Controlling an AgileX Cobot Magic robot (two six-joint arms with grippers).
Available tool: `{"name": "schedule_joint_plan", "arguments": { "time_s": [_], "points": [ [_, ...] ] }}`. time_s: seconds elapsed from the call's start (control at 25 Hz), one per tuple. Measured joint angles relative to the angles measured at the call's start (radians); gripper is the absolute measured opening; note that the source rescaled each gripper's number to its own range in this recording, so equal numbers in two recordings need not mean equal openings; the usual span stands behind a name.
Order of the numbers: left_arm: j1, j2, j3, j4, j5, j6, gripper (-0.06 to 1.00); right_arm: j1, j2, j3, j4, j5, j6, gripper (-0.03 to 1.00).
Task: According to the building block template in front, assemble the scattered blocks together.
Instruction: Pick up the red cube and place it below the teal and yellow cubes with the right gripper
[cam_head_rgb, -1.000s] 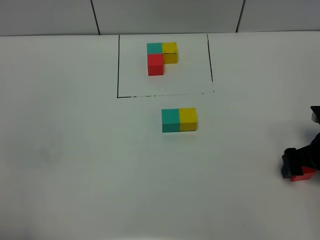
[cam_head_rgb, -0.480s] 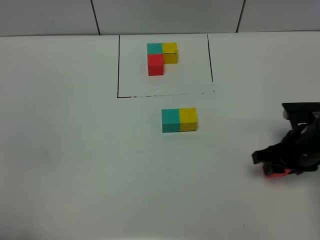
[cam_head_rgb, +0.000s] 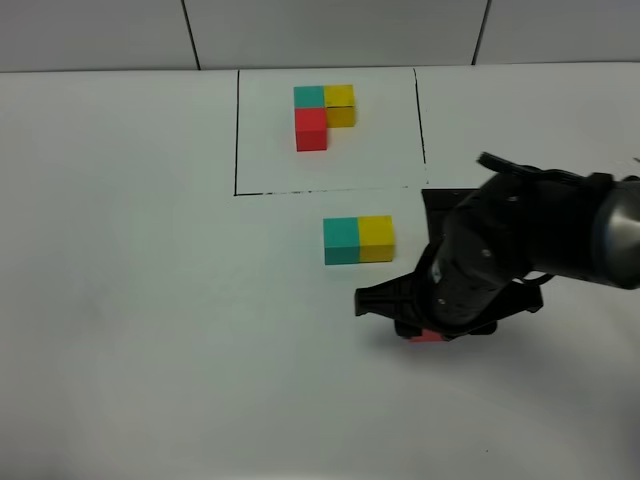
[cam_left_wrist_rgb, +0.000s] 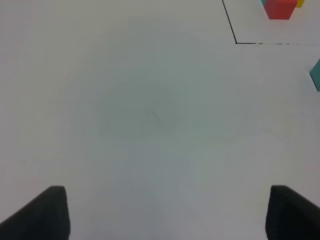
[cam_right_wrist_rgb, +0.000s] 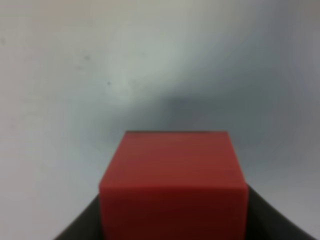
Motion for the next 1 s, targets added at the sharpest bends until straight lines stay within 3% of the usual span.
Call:
{"name": "schedule_joint_plan", "arguments": {
  "time_s": [0.24,0.48,1.0],
  "points": [
    [0.0,0.0,0.0,0.0,-0.001,0.0,0.74,0.087,0.199,-0.217,-0.032,0.057,0.047,0.01],
    [0.0,0.0,0.0,0.01,-0.001,0.0,0.74,0.101,0.33,-0.411,-0.023,0.083,0.05,0.01],
    [0.0,0.0,0.0,0.022,-0.001,0.0,0.74,0.09,0.425,-0.521,-0.023,0.162,0.063,0.0]
  ]
}}
